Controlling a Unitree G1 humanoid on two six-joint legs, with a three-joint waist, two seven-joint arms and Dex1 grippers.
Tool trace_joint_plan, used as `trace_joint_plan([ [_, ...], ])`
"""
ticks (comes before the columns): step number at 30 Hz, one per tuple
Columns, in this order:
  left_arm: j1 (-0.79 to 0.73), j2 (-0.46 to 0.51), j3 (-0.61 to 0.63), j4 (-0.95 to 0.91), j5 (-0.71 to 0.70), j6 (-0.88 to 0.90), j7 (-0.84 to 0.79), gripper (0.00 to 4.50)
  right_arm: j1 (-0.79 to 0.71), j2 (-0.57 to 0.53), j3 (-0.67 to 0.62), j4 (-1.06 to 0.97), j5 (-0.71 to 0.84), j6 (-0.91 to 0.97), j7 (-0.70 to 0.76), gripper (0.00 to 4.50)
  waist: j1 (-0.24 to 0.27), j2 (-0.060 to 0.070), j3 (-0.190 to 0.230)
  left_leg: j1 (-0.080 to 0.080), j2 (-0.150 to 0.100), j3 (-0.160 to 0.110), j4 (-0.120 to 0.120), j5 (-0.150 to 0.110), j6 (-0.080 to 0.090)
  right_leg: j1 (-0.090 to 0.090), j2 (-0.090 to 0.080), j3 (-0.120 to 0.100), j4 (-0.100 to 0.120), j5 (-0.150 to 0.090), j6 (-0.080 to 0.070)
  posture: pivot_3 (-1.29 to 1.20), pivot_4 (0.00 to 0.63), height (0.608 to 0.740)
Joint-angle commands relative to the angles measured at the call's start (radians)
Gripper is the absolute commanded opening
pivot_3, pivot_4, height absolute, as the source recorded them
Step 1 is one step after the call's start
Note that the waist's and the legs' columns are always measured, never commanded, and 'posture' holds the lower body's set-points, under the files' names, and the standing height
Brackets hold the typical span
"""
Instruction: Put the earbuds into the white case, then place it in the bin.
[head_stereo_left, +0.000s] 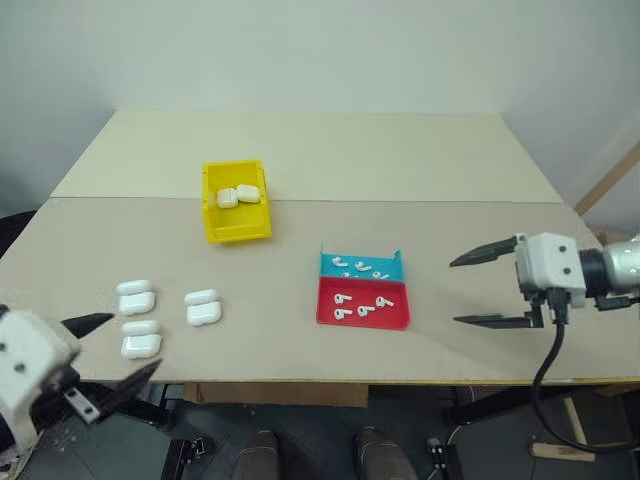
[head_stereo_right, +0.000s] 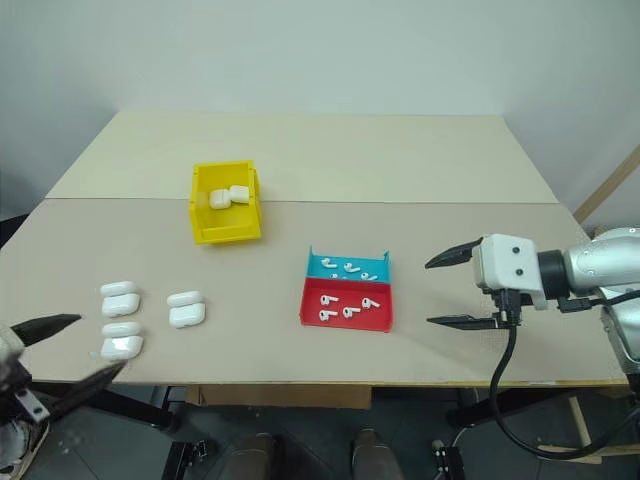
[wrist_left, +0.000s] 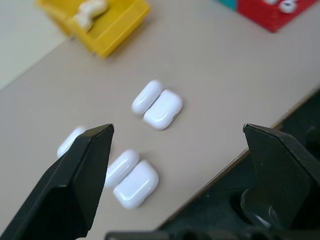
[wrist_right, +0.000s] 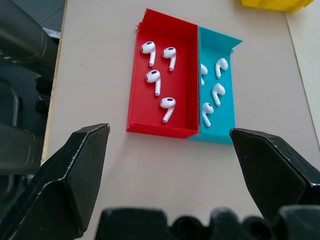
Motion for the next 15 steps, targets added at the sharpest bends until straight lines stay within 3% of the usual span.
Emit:
trace_joint_plan([
  [1,-0.019,0.094,0.086,-0.041,-0.275,0.268,0.251,4.5,-0.038,0.0,0.01,0.005,-0.003,0.012,0.012,4.46,-0.003,0.0,0.0,0.0,0.0,0.0,0.0,0.0,0.0,0.0,0.0,0.0,0.0,0.0,0.0,0.0,0.15,0.74],
  [4,0.008,0.206,0.072,0.073,-0.572,0.318,0.559,4.5,-0.058,0.005,0.036,0.016,-0.013,0.021,0.011,4.46,-0.002,0.0,0.0,0.0,0.0,-0.001,-0.001,0.0,0.0,0.0,-0.001,0.0,0.0,0.002,-0.005,0.0,0.15,0.74],
  [8,0.139,0.394,-0.007,0.197,-0.979,0.192,0.986,4.5,-0.075,0.009,0.057,0.026,-0.02,0.032,0.012,4.46,-0.001,0.0,0.001,0.0,0.0,-0.002,-0.001,0.0,0.0,-0.001,-0.002,-0.001,0.002,0.003,-0.006,0.0,0.15,0.74],
  [10,0.166,0.448,-0.032,0.213,-1.059,0.155,1.108,4.5,-0.075,0.01,0.059,0.022,-0.02,0.041,0.01,4.46,-0.001,0.001,0.001,0.0,-0.001,-0.001,-0.001,0.0,0.0,-0.001,-0.004,0.0,0.003,0.003,-0.007,0.0,0.15,0.74],
  [15,0.163,0.507,-0.133,0.29,-1.075,0.063,1.257,4.5,-0.045,-0.003,0.046,0.015,-0.02,0.046,0.019,4.46,-0.001,0.001,0.001,0.0,-0.001,0.0,-0.002,0.0,0.0,-0.002,-0.002,-0.001,0.002,0.002,-0.009,0.0,0.15,0.74],
])
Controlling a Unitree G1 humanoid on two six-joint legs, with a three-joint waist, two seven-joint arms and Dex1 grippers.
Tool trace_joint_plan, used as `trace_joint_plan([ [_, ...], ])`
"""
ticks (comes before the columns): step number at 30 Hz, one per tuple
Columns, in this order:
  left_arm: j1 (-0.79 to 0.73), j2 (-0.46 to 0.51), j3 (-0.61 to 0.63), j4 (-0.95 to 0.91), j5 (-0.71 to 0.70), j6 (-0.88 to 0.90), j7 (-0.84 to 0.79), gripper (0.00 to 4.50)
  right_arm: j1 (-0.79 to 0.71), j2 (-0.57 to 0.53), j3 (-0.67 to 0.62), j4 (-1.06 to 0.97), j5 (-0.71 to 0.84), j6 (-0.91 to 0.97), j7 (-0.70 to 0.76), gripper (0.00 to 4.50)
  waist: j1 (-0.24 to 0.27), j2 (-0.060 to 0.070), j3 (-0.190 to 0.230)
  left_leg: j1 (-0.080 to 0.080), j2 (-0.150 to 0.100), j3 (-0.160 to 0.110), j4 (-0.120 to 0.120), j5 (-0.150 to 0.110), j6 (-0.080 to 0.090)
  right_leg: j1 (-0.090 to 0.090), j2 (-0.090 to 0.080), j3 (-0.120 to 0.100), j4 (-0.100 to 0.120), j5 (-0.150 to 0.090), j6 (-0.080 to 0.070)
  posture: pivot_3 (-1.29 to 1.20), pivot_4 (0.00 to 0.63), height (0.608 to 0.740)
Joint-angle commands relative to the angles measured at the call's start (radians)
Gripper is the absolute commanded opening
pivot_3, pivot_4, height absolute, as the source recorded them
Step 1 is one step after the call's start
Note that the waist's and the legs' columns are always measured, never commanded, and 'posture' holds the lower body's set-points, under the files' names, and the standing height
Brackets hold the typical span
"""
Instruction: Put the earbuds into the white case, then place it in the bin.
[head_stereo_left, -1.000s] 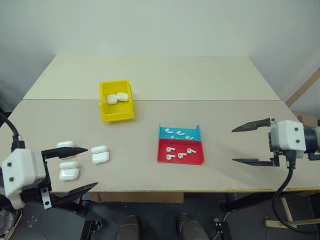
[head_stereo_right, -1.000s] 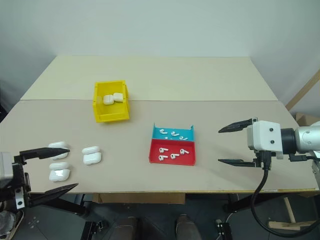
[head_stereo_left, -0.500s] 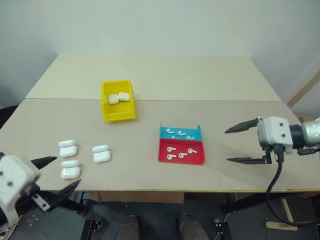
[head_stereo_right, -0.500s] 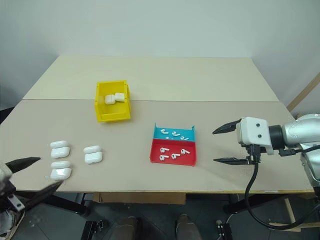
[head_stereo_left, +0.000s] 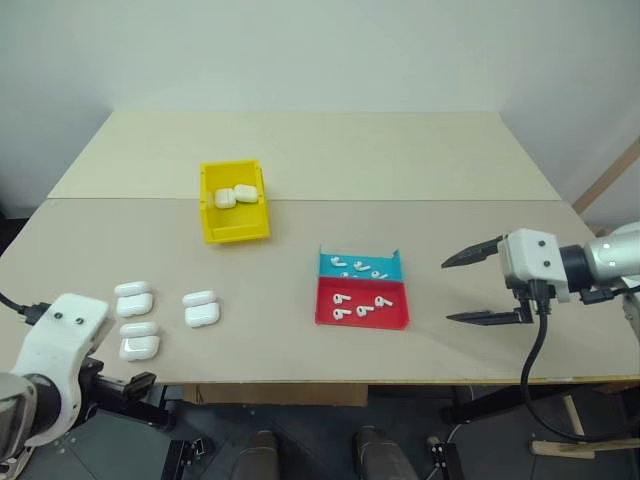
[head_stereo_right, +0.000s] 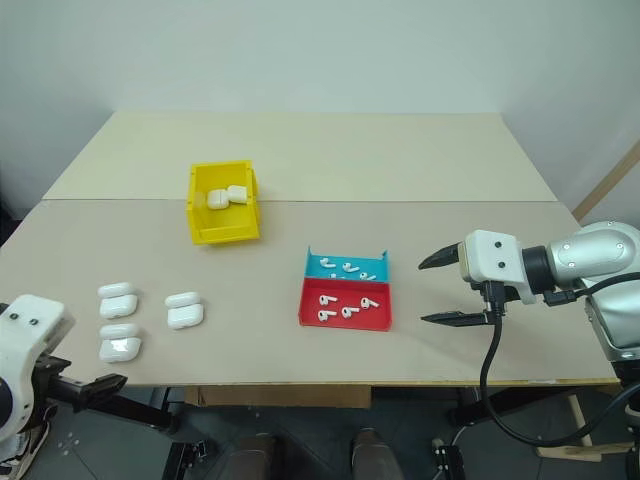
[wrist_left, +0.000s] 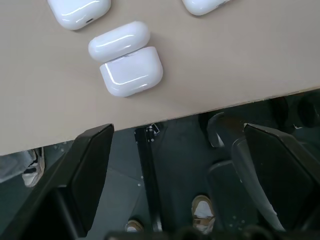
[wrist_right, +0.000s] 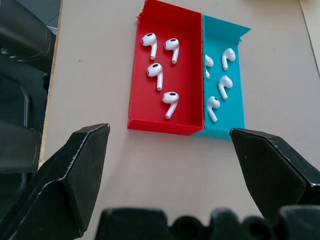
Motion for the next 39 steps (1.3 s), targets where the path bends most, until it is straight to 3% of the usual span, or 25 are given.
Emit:
trace_joint_plan([
  [1,-0.023,0.026,-0.06,0.045,-0.01,-0.061,0.093,4.5,0.005,-0.018,-0.027,-0.019,0.0,0.011,0.005,4.46,0.001,0.0,0.0,0.0,0.0,0.0,0.0,0.0,0.0,0.0,0.0,0.0,0.0,0.0,0.0,0.0,0.15,0.74],
  [14,-0.309,0.094,-0.427,0.203,-0.01,-0.126,0.128,4.5,0.043,-0.045,-0.059,-0.05,0.001,0.04,-0.004,4.46,0.013,0.0,0.0,-0.001,0.0,0.0,0.0,0.0,0.0,0.0,0.001,0.0,-0.002,0.0,0.0,0.0,0.15,0.74],
  [23,-0.501,0.079,-0.668,0.257,-0.01,-0.14,0.147,4.5,0.063,-0.061,-0.081,-0.072,0.007,0.06,-0.018,4.46,0.025,0.0,0.0,-0.001,0.0,0.001,-0.001,0.0,0.0,0.0,0.001,0.0,-0.002,0.0,0.0,0.0,0.15,0.74],
  [39,-0.815,0.057,-0.926,0.403,-0.01,-0.07,0.121,4.5,0.099,-0.074,-0.108,-0.098,0.009,0.083,-0.03,4.46,0.029,0.0,0.0,-0.002,0.0,0.0,0.0,0.0,-0.001,0.0,0.001,0.0,-0.002,0.001,0.001,0.0,0.15,0.74],
])
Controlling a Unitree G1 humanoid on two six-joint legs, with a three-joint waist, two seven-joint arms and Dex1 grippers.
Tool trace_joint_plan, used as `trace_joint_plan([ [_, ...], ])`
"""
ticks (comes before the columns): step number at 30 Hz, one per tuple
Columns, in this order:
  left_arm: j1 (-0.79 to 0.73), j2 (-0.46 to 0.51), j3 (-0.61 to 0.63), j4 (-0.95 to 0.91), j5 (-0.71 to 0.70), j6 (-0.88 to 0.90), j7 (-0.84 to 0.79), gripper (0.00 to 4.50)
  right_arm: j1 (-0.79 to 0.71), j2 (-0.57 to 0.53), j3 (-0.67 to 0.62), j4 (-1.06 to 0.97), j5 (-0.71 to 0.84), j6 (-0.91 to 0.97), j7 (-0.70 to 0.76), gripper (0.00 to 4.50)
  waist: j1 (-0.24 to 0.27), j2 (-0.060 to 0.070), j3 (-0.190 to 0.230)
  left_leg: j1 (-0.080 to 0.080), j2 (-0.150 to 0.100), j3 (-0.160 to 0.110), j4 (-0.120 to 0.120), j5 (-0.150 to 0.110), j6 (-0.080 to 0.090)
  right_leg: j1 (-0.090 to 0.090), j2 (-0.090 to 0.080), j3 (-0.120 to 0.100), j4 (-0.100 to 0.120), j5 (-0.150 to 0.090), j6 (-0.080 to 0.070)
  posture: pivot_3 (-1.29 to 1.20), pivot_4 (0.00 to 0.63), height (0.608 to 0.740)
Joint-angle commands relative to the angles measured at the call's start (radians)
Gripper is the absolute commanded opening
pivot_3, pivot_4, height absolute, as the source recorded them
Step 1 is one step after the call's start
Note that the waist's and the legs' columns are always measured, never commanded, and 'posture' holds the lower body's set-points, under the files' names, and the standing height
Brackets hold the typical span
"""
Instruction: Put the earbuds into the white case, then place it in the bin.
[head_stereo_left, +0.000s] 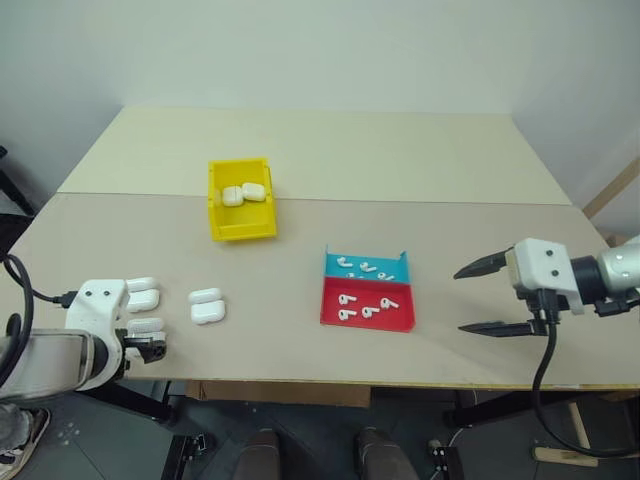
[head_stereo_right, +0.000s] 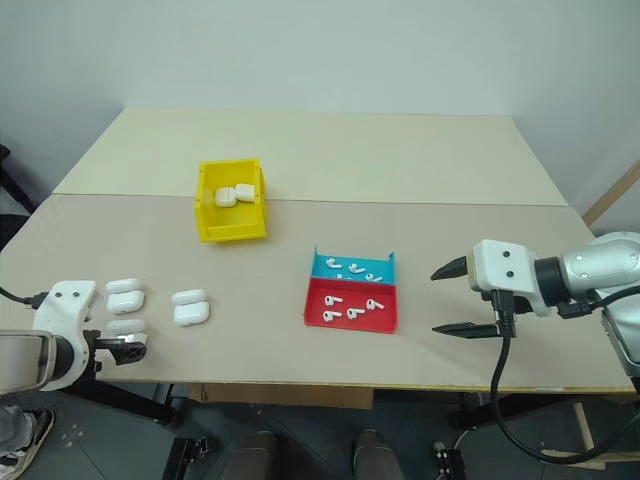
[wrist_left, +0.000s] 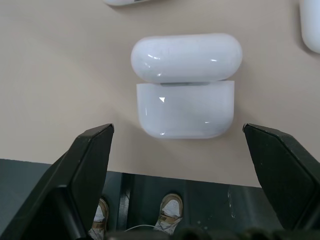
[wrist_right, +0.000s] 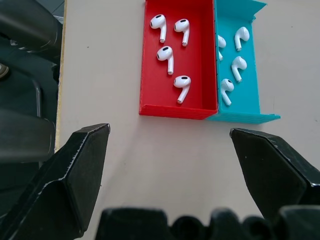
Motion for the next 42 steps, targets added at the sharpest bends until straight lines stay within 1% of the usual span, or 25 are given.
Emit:
trace_joint_plan([
  [1,-0.064,0.012,-0.044,0.03,-0.005,0.035,-0.018,4.5,0.002,-0.018,-0.045,-0.028,0.007,0.01,-0.01,4.46,0.0,0.0,0.0,0.0,0.0,0.0,0.0,0.0,0.0,0.0,0.0,0.0,0.0,0.0,0.0,0.0,0.15,0.74],
  [3,-0.101,0.014,-0.08,0.04,-0.004,0.052,-0.02,4.5,0.012,-0.019,-0.048,-0.036,0.008,0.015,-0.015,4.46,0.0,0.0,0.0,0.0,0.0,0.0,0.0,0.0,0.0,0.0,0.0,0.0,0.0,0.0,0.0,0.0,0.15,0.74],
  [8,-0.148,0.004,-0.122,0.065,-0.005,0.067,-0.015,4.5,0.037,-0.023,-0.064,-0.05,0.01,0.017,-0.024,4.46,-0.001,0.0,0.0,-0.001,0.0,0.0,0.0,0.0,0.0,0.0,0.0,0.0,0.0,0.0,0.0,0.0,0.15,0.74],
  [14,-0.218,-0.029,-0.19,0.088,0.061,0.096,-0.008,4.5,0.054,-0.018,-0.072,-0.066,0.009,0.021,-0.035,4.46,0.0,0.0,0.0,0.0,0.0,0.0,0.0,0.0,-0.001,0.0,0.0,0.0,0.0,0.0,0.001,0.0,0.15,0.74],
  [18,-0.245,-0.044,-0.199,0.1,0.06,0.111,-0.005,4.5,0.05,-0.022,-0.074,-0.074,0.016,0.027,-0.038,4.46,0.0,0.0,0.0,0.0,0.0,-0.001,0.0,0.0,-0.001,0.0,0.0,0.0,0.0,0.0,0.001,0.0,0.15,0.74],
  [26,-0.248,-0.049,-0.198,0.107,0.04,0.125,-0.018,4.5,0.05,-0.025,-0.069,-0.067,0.011,0.02,-0.037,4.46,0.0,0.0,0.0,0.0,0.0,-0.001,0.0,0.0,-0.001,0.0,0.0,0.0,0.0,0.0,0.001,0.0,0.15,0.74],
  [29,-0.243,-0.047,-0.198,0.11,0.009,0.122,-0.013,3.91,0.048,-0.025,-0.068,-0.068,0.012,0.021,-0.039,4.5,0.0,0.0,0.0,0.0,0.0,-0.001,0.0,0.0,-0.001,0.0,0.0,0.0,0.0,0.0,0.001,0.0,0.15,0.74],
  [32,-0.239,-0.046,-0.192,0.111,0.001,0.125,-0.019,2.93,0.052,-0.023,-0.067,-0.066,0.007,0.014,-0.04,4.5,-0.001,0.0,0.0,0.0,0.0,0.0,0.0,0.0,-0.001,0.0,0.0,0.0,0.0,0.0,0.001,0.0,0.15,0.74],
  [33,-0.238,-0.044,-0.195,0.113,0.0,0.122,-0.012,2.74,0.053,-0.023,-0.067,-0.067,0.008,0.014,-0.04,4.5,-0.001,0.0,0.0,0.0,0.0,0.0,0.0,0.0,-0.001,0.0,0.0,0.0,0.0,0.0,0.001,0.0,0.15,0.74],
  [38,-0.242,-0.043,-0.192,0.102,0.032,0.123,-0.004,2.74,0.047,-0.02,-0.062,-0.068,0.007,0.017,-0.045,4.5,-0.001,0.0,0.0,0.0,0.0,0.0,0.0,0.0,-0.001,0.0,0.0,0.0,0.0,0.0,0.001,0.0,0.15,0.74],
  [42,-0.251,-0.039,-0.118,0.019,0.092,0.095,-0.029,2.74,0.037,-0.022,-0.069,-0.06,0.002,0.008,-0.052,4.5,-0.001,0.0,0.0,0.0,0.0,0.0,0.0,0.0,-0.001,0.0,0.0,0.0,0.0,0.0,0.001,0.0,0.15,0.74],
])
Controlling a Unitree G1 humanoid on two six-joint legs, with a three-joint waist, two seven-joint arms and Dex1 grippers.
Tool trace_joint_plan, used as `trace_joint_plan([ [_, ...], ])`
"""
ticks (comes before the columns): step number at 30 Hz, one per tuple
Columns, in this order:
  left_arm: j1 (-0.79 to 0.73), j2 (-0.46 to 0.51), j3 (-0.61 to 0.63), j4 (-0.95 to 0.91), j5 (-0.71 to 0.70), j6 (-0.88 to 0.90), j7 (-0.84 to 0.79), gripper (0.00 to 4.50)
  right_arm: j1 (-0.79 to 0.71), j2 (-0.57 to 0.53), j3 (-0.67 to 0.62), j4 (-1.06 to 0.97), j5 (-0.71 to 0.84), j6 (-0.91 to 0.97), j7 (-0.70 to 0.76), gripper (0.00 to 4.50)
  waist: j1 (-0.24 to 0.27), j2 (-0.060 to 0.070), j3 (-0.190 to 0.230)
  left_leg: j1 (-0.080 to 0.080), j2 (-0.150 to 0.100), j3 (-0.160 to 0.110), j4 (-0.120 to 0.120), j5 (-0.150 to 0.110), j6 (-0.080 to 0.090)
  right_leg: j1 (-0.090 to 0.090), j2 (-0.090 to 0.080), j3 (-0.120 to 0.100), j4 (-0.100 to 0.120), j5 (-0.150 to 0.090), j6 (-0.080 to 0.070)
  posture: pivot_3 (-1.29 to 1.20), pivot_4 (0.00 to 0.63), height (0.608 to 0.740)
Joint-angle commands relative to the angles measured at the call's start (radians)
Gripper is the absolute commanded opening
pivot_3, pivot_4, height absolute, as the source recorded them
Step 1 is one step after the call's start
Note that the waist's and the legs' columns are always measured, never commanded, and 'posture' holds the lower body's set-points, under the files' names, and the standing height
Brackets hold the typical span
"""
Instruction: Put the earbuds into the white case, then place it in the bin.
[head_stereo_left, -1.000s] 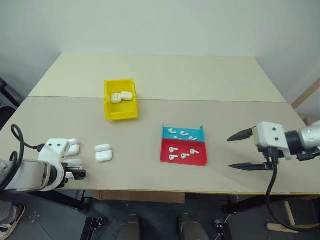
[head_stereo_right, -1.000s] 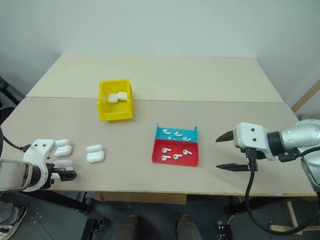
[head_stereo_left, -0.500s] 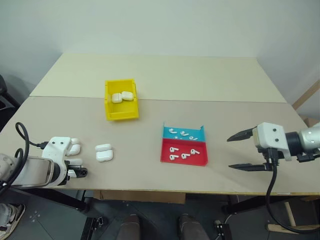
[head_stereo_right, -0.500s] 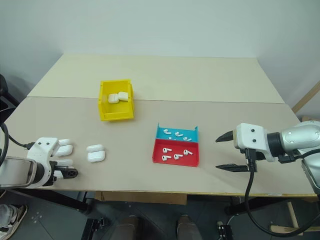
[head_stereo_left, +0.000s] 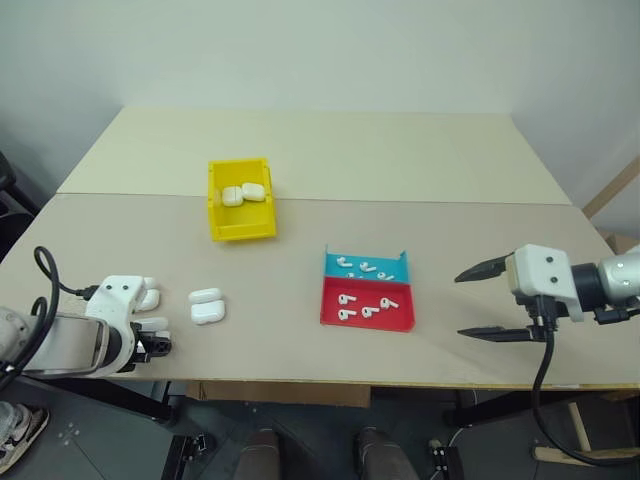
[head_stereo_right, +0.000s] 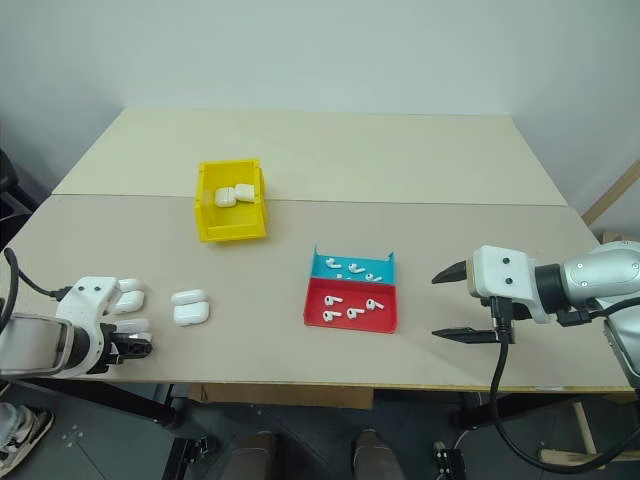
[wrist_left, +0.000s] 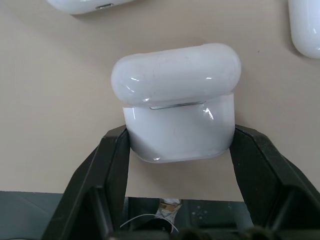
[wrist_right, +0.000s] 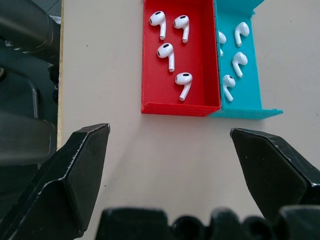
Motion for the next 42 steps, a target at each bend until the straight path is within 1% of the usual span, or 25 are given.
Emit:
trace_joint_plan([
  [1,-0.014,0.021,0.09,-0.083,0.038,-0.024,-0.024,2.74,-0.025,-0.017,-0.042,-0.008,-0.005,-0.017,-0.008,4.5,0.001,0.0,0.0,0.0,0.0,0.0,0.0,0.0,0.0,0.0,0.0,0.0,0.0,0.0,0.0,0.0,0.15,0.74],
  [3,-0.011,0.032,0.116,-0.106,0.036,-0.018,-0.042,2.74,-0.032,-0.018,-0.046,-0.003,-0.006,-0.02,-0.007,4.5,0.002,0.0,0.0,0.0,0.0,0.0,0.0,0.0,0.0,0.0,0.0,0.0,0.0,0.0,0.0,0.0,0.15,0.74],
  [4,-0.007,0.041,0.149,-0.133,0.035,-0.013,-0.067,2.74,-0.042,-0.02,-0.048,-0.002,-0.005,-0.017,-0.009,4.5,0.001,0.0,0.0,0.0,0.0,0.0,0.0,0.0,0.0,0.0,0.0,0.0,0.0,0.0,0.0,0.0,0.15,0.74],
  [5,0.002,0.046,0.195,-0.164,0.04,-0.009,-0.099,2.74,-0.054,-0.022,-0.049,-0.003,-0.004,-0.013,-0.011,4.5,0.001,-0.001,0.0,-0.001,0.0,0.0,0.0,0.0,0.0,0.0,0.0,0.0,0.0,0.0,0.0,0.0,0.15,0.74],
  [8,0.048,0.014,0.344,-0.267,0.129,-0.005,-0.22,2.74,-0.092,-0.026,-0.04,-0.009,-0.002,0.008,-0.017,4.5,0.0,0.0,0.0,-0.001,0.0,0.0,0.0,0.0,0.0,-0.001,0.0,0.0,0.0,0.0,0.0,0.0,0.15,0.74],
  [9,0.062,0.005,0.376,-0.291,0.168,-0.001,-0.27,2.74,-0.107,-0.027,-0.032,-0.011,-0.002,0.019,-0.018,4.5,-0.001,0.0,0.0,-0.001,0.0,0.0,0.0,0.0,0.0,-0.001,0.0,0.0,0.0,0.0,0.0,0.0,0.15,0.74],
  [11,0.122,-0.069,0.442,-0.386,0.354,-0.068,-0.41,2.74,-0.147,-0.034,-0.002,-0.012,-0.013,0.03,-0.009,4.5,-0.002,0.002,0.001,-0.001,0.0,0.0,0.0,0.0,0.0,0.0,0.0,0.0,0.0,0.0,0.0,0.0,0.15,0.74],
  [13,0.156,-0.117,0.449,-0.438,0.505,-0.132,-0.534,2.74,-0.197,-0.037,0.038,-0.006,-0.032,0.048,0.001,4.5,-0.003,0.003,0.001,0.0,0.0,0.001,-0.001,0.0,-0.001,0.0,0.0,0.0,-0.001,0.0,0.0,0.0,0.15,0.74],
  [14,0.176,-0.144,0.432,-0.468,0.611,-0.201,-0.621,2.74,-0.233,-0.04,0.064,-0.004,-0.038,0.073,0.014,4.5,-0.004,0.003,0.001,0.0,0.0,0.001,-0.001,0.0,-0.001,-0.001,0.001,0.0,-0.001,0.0,0.0,0.0,0.15,0.74],
  [15,0.205,-0.201,0.413,-0.49,0.739,-0.319,-0.722,2.74,-0.266,-0.04,0.09,-0.004,-0.047,0.088,0.026,4.5,-0.004,0.003,0.001,0.0,0.0,0.001,0.0,0.001,-0.001,-0.001,0.001,0.0,-0.001,0.0,0.0,0.0,0.15,0.74],
  [16,0.237,-0.276,0.375,-0.5,0.905,-0.493,-0.823,2.74,-0.301,-0.037,0.121,-0.008,-0.062,0.106,0.033,4.5,-0.003,0.003,0.001,-0.001,0.0,0.001,-0.001,0.001,-0.002,-0.001,0.001,0.0,-0.002,0.0,-0.001,0.0,0.15,0.74],
  [17,0.26,-0.319,0.336,-0.493,1.029,-0.618,-0.918,2.74,-0.335,-0.031,0.15,-0.015,-0.07,0.137,0.037,4.5,-0.002,0.003,0.0,-0.001,0.0,0.0,-0.001,0.001,-0.002,0.0,0.001,0.0,-0.002,0.001,-0.001,0.0,0.15,0.74],
  [19,0.279,-0.417,0.263,-0.425,1.2,-0.858,-1.111,2.74,-0.385,-0.013,0.198,-0.038,-0.088,0.179,0.035,4.5,0.0,0.001,0.0,-0.001,0.0,0.001,-0.001,0.002,-0.003,0.0,0.001,0.0,-0.003,0.001,-0.001,0.0,0.15,0.74],
  [20,0.274,-0.473,0.232,-0.378,1.261,-0.976,-1.192,2.74,-0.403,-0.008,0.218,-0.049,-0.096,0.197,0.037,4.5,0.001,0.001,0.0,-0.002,0.0,0.0,-0.001,0.002,-0.003,0.0,0.001,-0.001,-0.004,0.001,-0.001,0.0,0.15,0.74],
  [21,0.267,-0.526,0.211,-0.336,1.313,-1.073,-1.239,2.74,-0.416,-0.004,0.234,-0.058,-0.103,0.213,0.037,4.5,0.002,0.002,0.0,-0.002,0.0,0.001,-0.001,0.002,-0.003,0.0,0.001,0.0,-0.004,0.001,0.0,0.0,0.15,0.74],
  [23,0.237,-0.634,0.181,-0.259,1.349,-1.182,-1.297,2.74,-0.443,0.007,0.275,-0.097,-0.117,0.274,0.031,4.5,0.005,0.002,0.0,-0.003,0.0,0.0,0.0,0.002,-0.003,0.0,0.0,-0.001,-0.005,0.002,0.001,0.0,0.15,0.74],
  [25,0.205,-0.711,0.157,-0.19,1.365,-1.249,-1.357,2.74,-0.466,0.021,0.324,-0.145,-0.143,0.339,0.019,4.12,0.006,0.002,0.0,-0.006,0.0,-0.001,0.002,0.002,-0.002,-0.001,0.0,-0.001,-0.005,0.002,0.002,0.0,0.15,0.74],
  [26,0.188,-0.743,0.146,-0.153,1.374,-1.293,-1.394,2.74,-0.471,0.025,0.349,-0.165,-0.166,0.355,0.013,3.9,0.006,0.002,0.0,-0.007,0.0,-0.001,0.002,0.002,-0.002,-0.002,0.0,-0.001,-0.005,0.003,0.002,0.0,0.15,0.74],
  [29,0.14,-0.8,0.12,-0.057,1.391,-1.377,-1.499,2.74,-0.487,0.043,0.4,-0.204,-0.205,0.386,0.008,2.91,0.004,0.002,0.0,-0.008,0.0,-0.002,0.004,0.001,-0.002,-0.003,0.0,-0.002,-0.004,0.003,0.003,0.0,0.15,0.74],
  [33,0.097,-0.848,0.104,0.064,1.378,-1.495,-1.652,2.74,-0.531,0.073,0.49,-0.212,-0.279,0.418,0.008,2.91,-0.001,0.002,-0.001,-0.009,0.0,-0.002,0.004,0.001,-0.002,-0.005,0.0,-0.002,-0.003,0.003,0.003,0.0,0.15,0.74],
  [35,0.092,-0.853,0.101,0.105,1.364,-1.514,-1.717,2.74,-0.573,0.116,0.545,-0.202,-0.322,0.451,-0.003,2.91,-0.005,0.002,-0.001,-0.009,0.0,-0.001,0.004,0.001,-0.002,-0.006,0.0,-0.002,-0.002,0.003,0.003,0.0,0.15,0.74],
  [38,0.106,-0.849,0.098,0.134,1.338,-1.532,-1.812,2.74,-0.617,0.171,0.613,-0.197,-0.372,0.498,-0.004,2.91,-0.017,0.002,-0.001,-0.01,0.0,-0.002,0.004,0.001,-0.002,-0.007,0.0,-0.001,-0.001,0.003,0.003,0.0,0.15,0.74],
  [42,0.125,-0.87,0.094,0.144,1.327,-1.557,-1.878,2.74,-0.648,0.235,0.691,-0.174,-0.43,0.515,-0.006,2.91,-0.022,0.002,-0.001,-0.011,0.0,-0.002,0.004,0.001,-0.002,-0.007,0.0,-0.002,-0.001,0.003,0.003,0.0,0.15,0.74],
])
